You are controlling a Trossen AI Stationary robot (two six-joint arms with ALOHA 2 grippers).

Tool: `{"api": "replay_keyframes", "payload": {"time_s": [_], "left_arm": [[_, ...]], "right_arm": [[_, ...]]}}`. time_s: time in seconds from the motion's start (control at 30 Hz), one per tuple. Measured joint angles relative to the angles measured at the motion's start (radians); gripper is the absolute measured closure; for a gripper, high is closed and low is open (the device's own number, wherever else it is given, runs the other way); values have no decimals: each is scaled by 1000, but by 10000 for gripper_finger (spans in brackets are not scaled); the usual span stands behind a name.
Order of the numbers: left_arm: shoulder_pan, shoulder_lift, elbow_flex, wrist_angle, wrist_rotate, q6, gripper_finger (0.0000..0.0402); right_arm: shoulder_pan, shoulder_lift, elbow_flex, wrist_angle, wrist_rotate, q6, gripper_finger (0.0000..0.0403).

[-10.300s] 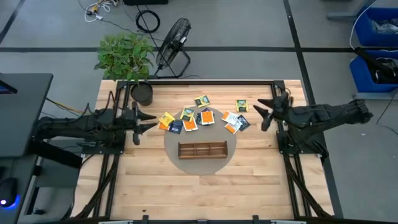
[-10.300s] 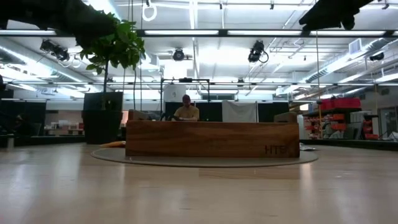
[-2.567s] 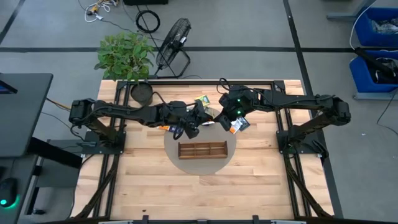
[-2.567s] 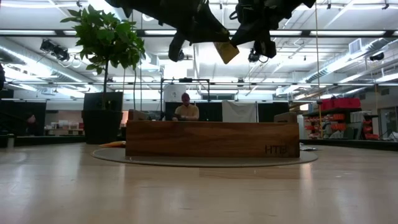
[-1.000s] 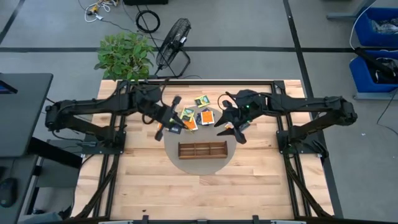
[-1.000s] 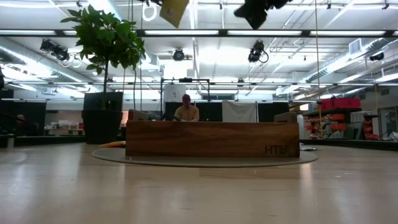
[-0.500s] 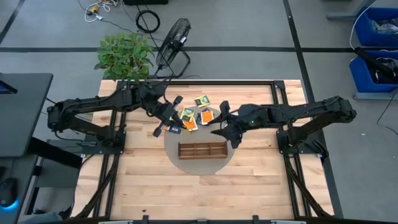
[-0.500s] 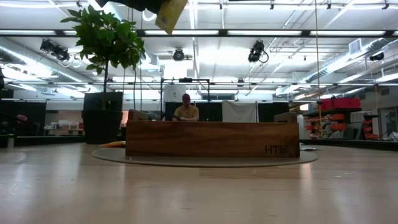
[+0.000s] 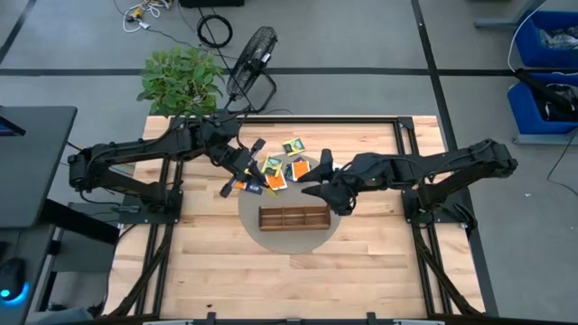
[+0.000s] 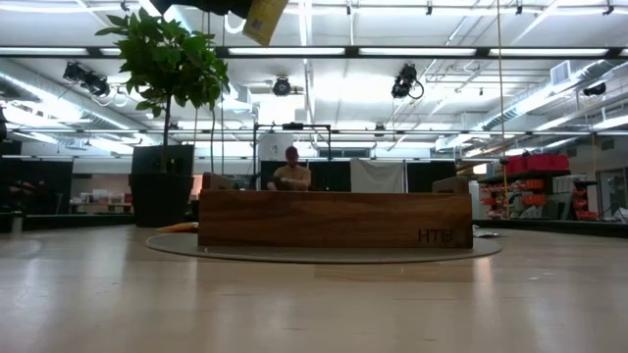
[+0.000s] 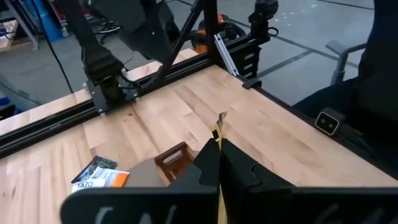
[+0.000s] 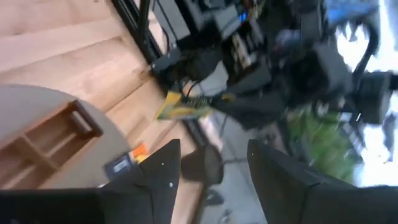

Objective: Pick & Place Tea
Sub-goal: Put the yellow tea bag into the left section of the wooden organizer

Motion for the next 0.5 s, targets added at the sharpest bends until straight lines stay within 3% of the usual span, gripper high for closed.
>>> {"api": "replay_keyframes", "payload": {"time_s": [0.27,0.5], "left_arm": [[26,0,-2,-34,-9,-58,400],[7,-7,-121,163,-141,-156,400]], "right_arm": [[0,20,0,-27,45,227,206],[1,20,0,-51,89,399,206]]}}
